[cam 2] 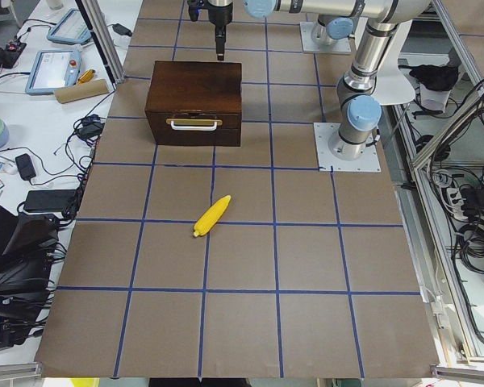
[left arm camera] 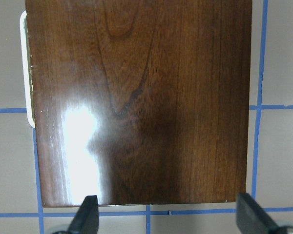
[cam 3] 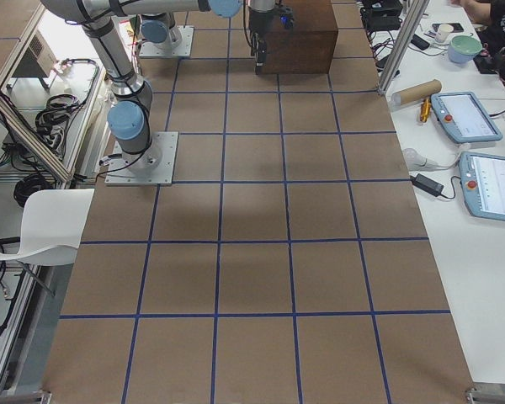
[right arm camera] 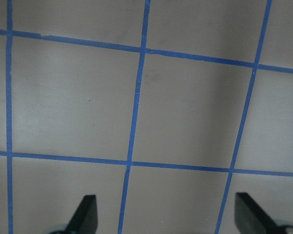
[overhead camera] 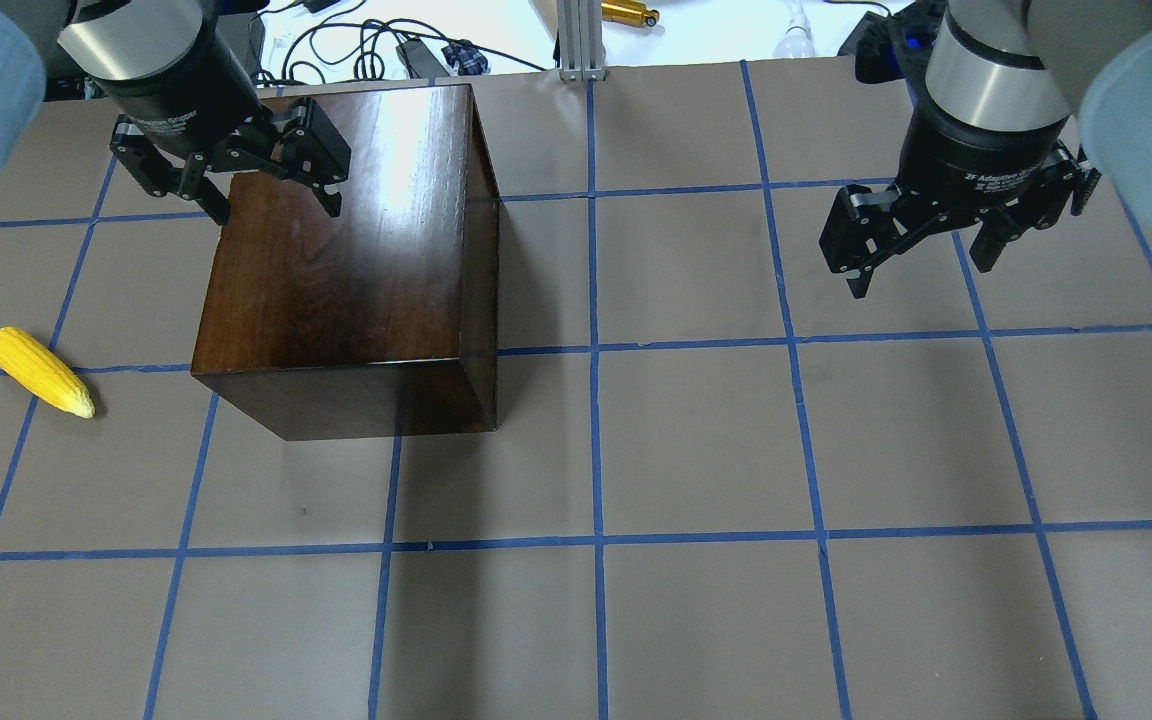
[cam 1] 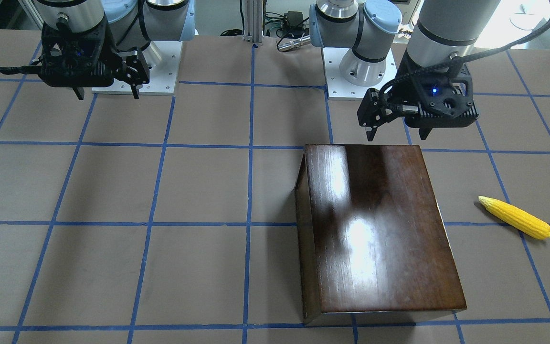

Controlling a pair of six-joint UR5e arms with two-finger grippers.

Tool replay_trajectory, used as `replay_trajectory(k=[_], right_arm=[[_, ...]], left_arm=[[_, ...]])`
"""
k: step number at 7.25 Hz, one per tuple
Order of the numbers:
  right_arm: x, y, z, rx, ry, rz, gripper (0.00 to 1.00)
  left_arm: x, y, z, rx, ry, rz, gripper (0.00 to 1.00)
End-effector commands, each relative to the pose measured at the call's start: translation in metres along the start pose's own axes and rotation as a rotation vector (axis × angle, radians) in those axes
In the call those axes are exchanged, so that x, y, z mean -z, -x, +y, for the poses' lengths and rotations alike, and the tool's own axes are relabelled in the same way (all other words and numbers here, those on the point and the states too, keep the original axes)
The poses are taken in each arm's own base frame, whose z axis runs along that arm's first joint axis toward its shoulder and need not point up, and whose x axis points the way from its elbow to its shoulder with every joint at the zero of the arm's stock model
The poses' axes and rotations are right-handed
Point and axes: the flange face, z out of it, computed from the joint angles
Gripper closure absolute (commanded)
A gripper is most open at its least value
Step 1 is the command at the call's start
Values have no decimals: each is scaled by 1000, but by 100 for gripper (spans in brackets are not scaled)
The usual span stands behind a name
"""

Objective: Open drawer and put corn inside
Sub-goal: 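Move the left gripper off the cabinet top toward the drawer side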

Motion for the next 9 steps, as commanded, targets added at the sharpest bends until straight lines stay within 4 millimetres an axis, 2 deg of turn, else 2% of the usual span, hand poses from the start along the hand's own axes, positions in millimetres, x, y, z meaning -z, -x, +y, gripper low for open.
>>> replay_trajectory(k=[1,7,9], right_arm=[[-1,0,-1,0,1,-1,0],[-1,0,-1,0,1,1,0],[0,0,0,0,0,1,0]], left_arm=[[9,15,19,52,13,-4,0],[10,17,17,48,9,-3,0],[10,32,13,75,8,1,0]])
